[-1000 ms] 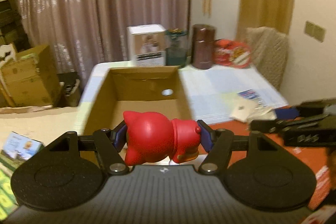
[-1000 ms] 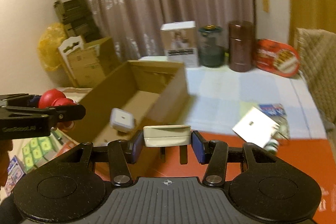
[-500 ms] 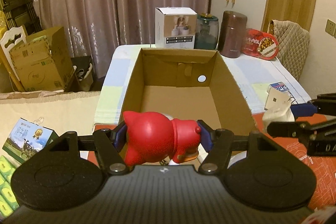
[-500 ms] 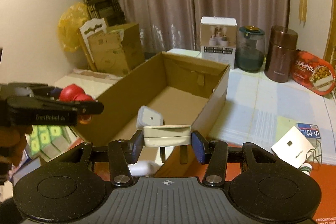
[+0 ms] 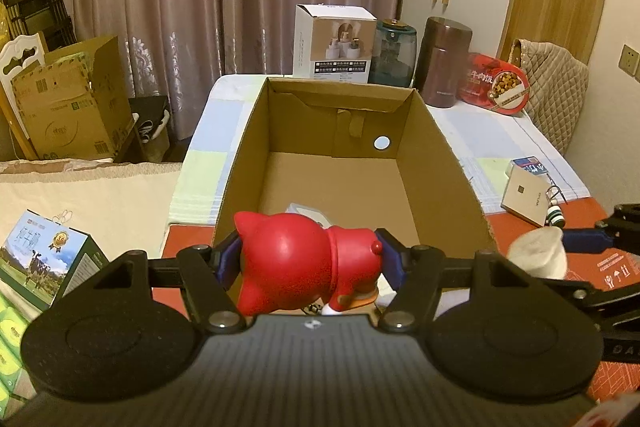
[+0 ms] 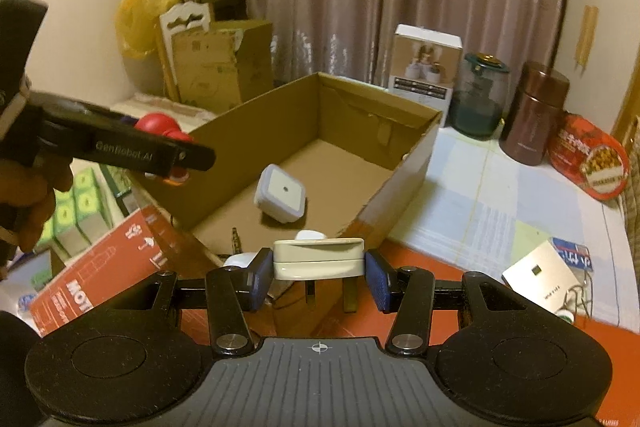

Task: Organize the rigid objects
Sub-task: 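Lower the red toy and white plug into the box and open both tools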

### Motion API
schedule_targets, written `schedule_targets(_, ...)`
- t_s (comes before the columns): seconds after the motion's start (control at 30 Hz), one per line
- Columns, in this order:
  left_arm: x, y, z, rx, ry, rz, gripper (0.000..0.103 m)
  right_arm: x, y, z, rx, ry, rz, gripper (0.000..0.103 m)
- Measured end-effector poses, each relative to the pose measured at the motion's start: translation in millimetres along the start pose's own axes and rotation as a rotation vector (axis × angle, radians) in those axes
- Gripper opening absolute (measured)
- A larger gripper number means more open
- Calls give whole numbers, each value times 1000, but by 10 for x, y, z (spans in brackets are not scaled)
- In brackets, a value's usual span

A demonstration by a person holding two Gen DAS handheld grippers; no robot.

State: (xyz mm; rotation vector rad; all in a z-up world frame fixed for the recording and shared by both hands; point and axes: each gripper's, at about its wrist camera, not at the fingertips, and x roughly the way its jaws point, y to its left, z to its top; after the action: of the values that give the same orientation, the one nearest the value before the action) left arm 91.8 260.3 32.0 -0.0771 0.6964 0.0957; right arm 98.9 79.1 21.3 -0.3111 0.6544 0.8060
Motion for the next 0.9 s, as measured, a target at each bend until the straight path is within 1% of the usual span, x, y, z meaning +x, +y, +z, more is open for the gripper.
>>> schedule_targets(0.2,28,32,9,3,0,4,63,125,92,65,-45,-6,6,46)
schedule_targets(0.3,40,40,10,1,-1,2,63,169,154,30,-89,-14,3,46)
schedule_targets(0.47,95,50,2,3,7,-9,63,225,178,23,-105,-23,10,46)
schedule_targets(0.53,121,63,-4,-2,12,-11,63,223,163,38,-89,-25,28,46)
schedule_targets(0.63,139,80,-12,-2,15,-12,63,158,124,63,-20,-32,66,46)
schedule_targets(0.8,190,81,-30,-6,25,-12,63,211,161,48,-33,-37,60,46)
schedule_targets(0.9,208,87,-48,-9,28,-13,63,267,190,62,-62,-43,50,46)
